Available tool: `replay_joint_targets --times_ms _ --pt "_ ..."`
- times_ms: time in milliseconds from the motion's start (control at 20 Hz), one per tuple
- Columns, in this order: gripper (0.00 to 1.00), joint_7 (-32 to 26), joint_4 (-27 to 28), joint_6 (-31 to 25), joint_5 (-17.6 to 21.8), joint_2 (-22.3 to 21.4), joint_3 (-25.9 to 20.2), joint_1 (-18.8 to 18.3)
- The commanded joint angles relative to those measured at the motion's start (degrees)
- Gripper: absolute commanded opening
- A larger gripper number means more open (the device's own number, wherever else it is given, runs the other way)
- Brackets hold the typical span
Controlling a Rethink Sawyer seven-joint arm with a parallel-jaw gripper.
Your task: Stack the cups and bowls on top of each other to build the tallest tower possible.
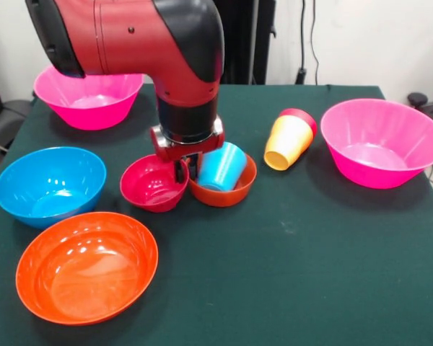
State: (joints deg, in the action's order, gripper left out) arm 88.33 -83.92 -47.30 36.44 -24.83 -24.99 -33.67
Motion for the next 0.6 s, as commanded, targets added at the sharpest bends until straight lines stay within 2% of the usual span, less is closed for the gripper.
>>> replay_joint_targets --times_ms 50,350,600 --pt "0.0 2.99 -0.17 1.78 0.83 -0.55 1.43 3.1" --pt "0.0 3.02 -0.74 5.16 0.36 -1.15 0.53 2.07" --pt "0.0 2.34 -1.3 0.34 -1.95 -4.89 0.69 1.59"
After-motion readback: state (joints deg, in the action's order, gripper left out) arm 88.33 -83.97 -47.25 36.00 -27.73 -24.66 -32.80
